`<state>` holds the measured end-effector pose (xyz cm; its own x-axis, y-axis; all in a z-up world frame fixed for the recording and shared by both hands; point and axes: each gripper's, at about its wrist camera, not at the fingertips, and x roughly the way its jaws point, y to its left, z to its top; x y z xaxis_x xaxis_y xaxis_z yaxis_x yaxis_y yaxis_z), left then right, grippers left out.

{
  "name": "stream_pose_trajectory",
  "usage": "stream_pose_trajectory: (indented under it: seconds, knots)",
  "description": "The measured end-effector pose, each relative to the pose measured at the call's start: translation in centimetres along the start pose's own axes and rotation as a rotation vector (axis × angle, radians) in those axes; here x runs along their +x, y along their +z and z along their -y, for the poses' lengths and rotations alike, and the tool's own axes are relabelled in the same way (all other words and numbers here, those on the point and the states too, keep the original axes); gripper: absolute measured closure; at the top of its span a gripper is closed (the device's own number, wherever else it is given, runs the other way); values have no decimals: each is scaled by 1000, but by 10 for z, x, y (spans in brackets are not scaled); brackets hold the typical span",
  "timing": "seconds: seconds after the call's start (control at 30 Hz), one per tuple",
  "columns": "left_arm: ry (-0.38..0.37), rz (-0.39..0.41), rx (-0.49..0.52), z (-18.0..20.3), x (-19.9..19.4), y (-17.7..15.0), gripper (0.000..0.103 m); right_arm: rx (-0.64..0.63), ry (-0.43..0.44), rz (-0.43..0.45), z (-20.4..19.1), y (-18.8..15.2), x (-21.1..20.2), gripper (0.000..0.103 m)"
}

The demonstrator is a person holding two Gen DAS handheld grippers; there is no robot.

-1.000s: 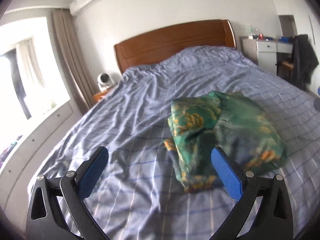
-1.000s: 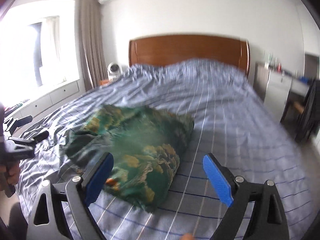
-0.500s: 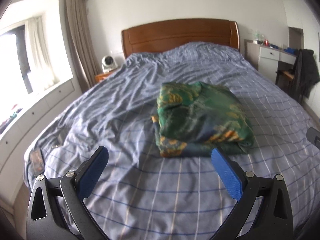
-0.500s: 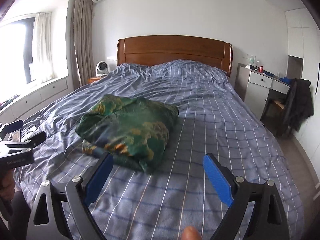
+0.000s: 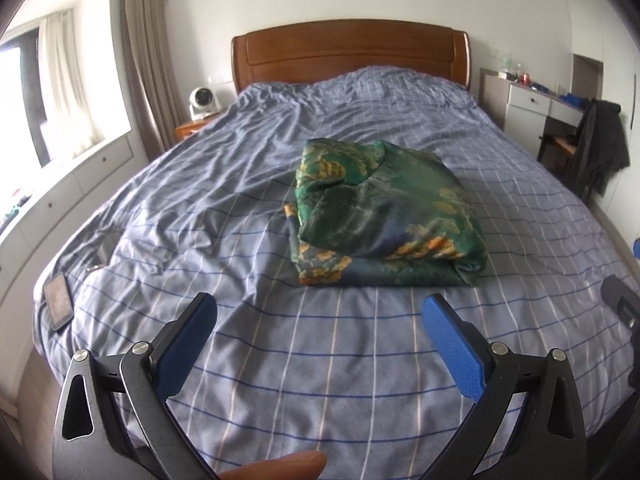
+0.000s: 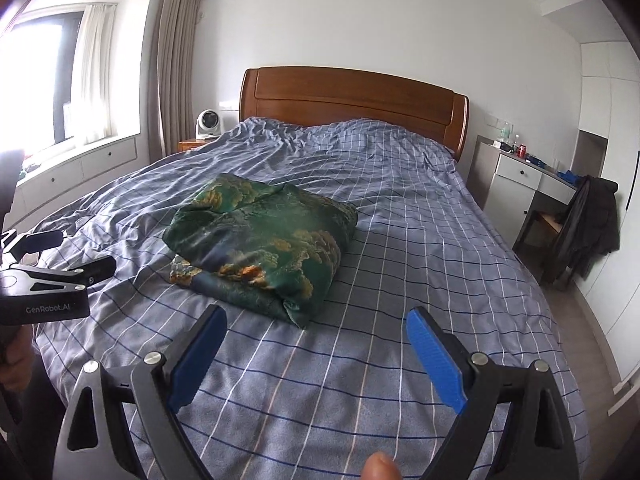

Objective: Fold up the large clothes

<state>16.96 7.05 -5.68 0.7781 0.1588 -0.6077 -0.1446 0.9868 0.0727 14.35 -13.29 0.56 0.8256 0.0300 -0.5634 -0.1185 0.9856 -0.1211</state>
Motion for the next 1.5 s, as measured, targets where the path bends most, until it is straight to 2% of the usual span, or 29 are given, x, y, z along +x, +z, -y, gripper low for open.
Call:
stream_pose_trajectory:
  seconds: [0.23,0.47,0.57,0.7,0.8,1.2,1.5]
  knots:
    - [-56,-46,-23,-3,-9,-7,0,12,47,-16,-9,-8,-11,9]
    - [-83,-46,-53,-6,-29,-12,0,33,85,-64,-11,-14,-22,6]
    - [-79,-35,-49,-6,-37,-11,0,34,89,-72,-12,-15,-26,6]
    - [-29,-17,-26,-5,-46,-9,0,27,88,-90,-18,-16,-27,6]
    - [-29,1,-33,-9,-52,-7,0,32,80,-97,-22,-14,-25,6]
    - [-6,-27,6,2,-48,-10,0,72,66,-106,-18,-10,-24,0]
    - [-13,-33,1,3,-47,-12,0,21,47,-105,-27,-11,-24,0]
